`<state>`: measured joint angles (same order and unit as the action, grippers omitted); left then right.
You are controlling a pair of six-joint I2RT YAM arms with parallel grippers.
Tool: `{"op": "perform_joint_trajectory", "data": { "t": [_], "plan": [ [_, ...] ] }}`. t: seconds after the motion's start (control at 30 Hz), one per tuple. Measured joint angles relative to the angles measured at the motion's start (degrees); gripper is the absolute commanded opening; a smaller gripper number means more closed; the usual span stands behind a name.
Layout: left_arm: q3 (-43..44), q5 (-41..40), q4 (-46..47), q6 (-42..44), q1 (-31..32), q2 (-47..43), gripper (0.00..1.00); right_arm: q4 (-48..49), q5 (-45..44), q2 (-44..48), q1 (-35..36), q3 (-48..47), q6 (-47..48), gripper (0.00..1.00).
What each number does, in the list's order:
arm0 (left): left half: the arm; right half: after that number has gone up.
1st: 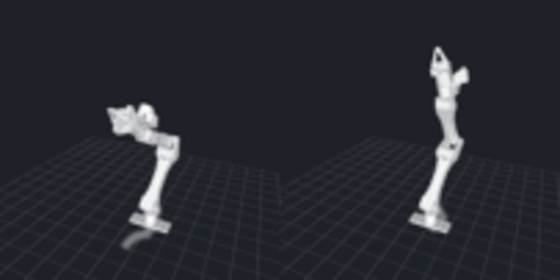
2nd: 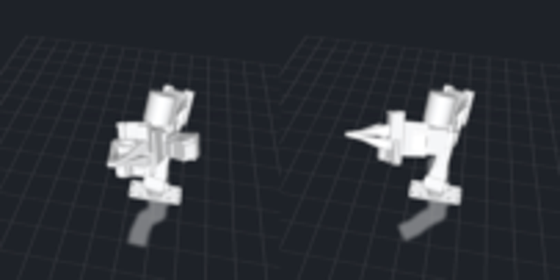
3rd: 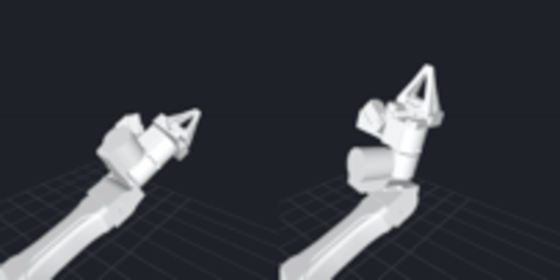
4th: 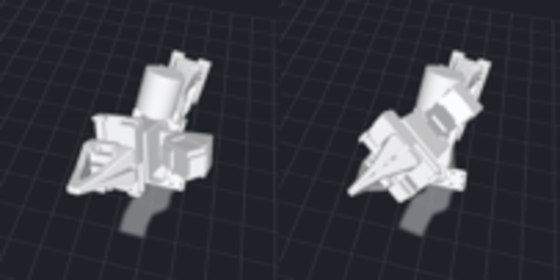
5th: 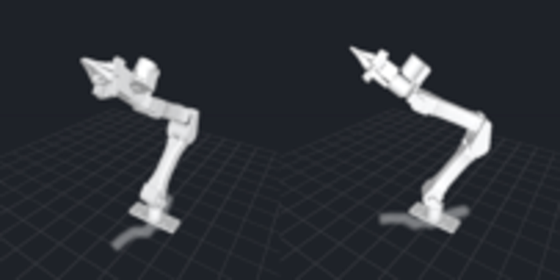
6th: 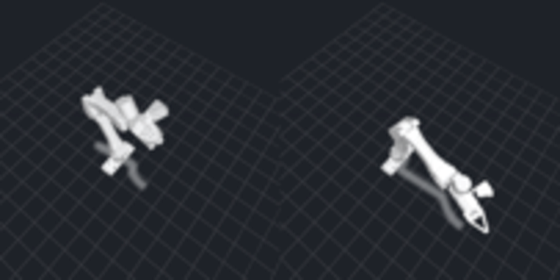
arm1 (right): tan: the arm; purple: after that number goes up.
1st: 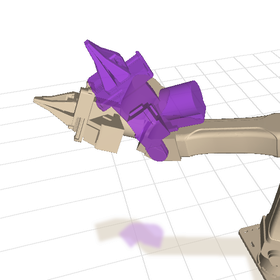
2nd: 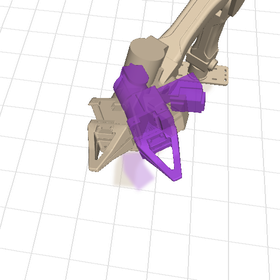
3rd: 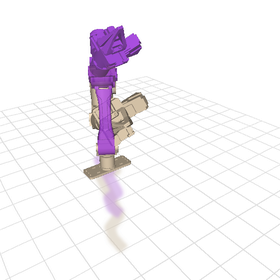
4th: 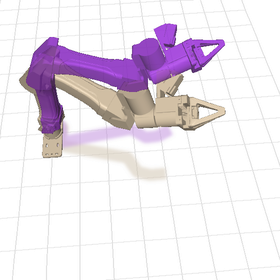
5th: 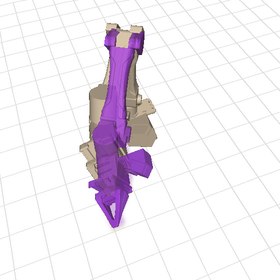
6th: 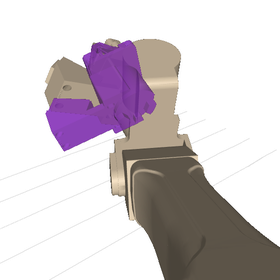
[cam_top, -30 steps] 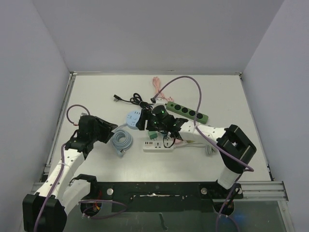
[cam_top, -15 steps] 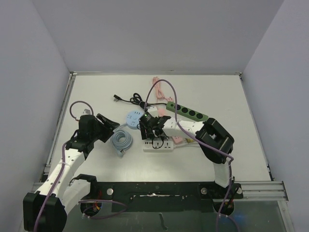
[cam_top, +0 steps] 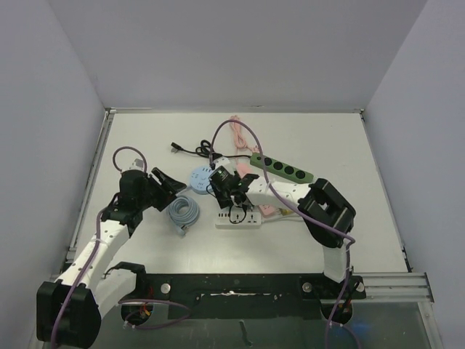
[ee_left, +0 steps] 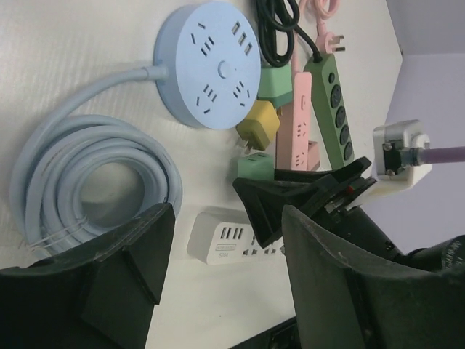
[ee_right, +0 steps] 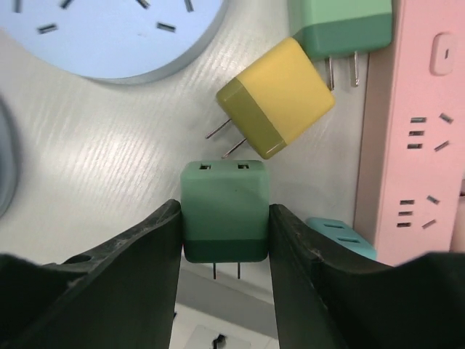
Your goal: Insert the plug
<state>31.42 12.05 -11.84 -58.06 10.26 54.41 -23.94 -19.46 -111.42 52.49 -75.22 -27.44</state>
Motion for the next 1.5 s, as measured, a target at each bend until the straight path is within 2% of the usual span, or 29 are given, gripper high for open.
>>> {"op": "perform_joint_trajectory", "data": {
  "t": [0.1,0.27,0.4,0.57,0.83,0.9,1.03,1.13,1.23,1.4,1.5],
  "plan": [
    [0.0,3.7,1.7,1.4,0.0,1.6,0.64,2.9,3.0,4.3,-0.4,2.6,4.7,0.32],
    [0.0,11.0,4.9,2.4,0.4,3.8,0.66,12.2,14.8,17.0,-3.0,11.1,11.4,0.33],
    [0.0,18.4,10.9,1.2,1.7,5.5,0.67,17.7,21.9,24.3,-4.6,15.4,17.7,0.33],
    [0.0,25.1,18.7,-1.2,4.3,7.9,0.68,21.1,28.5,26.5,-4.4,16.0,24.2,0.33],
    [0.0,29.0,26.0,-5.0,7.8,11.3,0.67,21.7,35.0,28.3,-4.4,17.3,28.7,0.34],
    [0.0,29.6,27.4,-5.7,9.2,12.0,0.61,21.7,35.8,28.3,-4.4,17.3,29.2,0.34],
    [0.0,30.0,28.8,-6.5,10.4,13.6,0.43,20.8,37.2,28.4,-4.4,17.3,30.2,0.36],
    [0.0,30.1,29.0,-6.8,10.8,14.0,0.24,20.8,37.7,28.3,-4.4,17.3,30.2,0.39],
    [0.0,29.8,28.9,-6.3,10.8,14.0,0.11,20.9,38.0,28.6,-4.4,17.3,30.0,0.43],
    [0.0,30.1,29.1,-5.2,11.0,14.0,0.04,23.1,38.1,29.7,-4.4,19.3,27.3,0.65],
    [0.4,30.3,28.5,-2.5,11.1,14.0,0.03,24.2,37.9,31.4,-4.4,20.4,24.4,0.70]
  ]
}}
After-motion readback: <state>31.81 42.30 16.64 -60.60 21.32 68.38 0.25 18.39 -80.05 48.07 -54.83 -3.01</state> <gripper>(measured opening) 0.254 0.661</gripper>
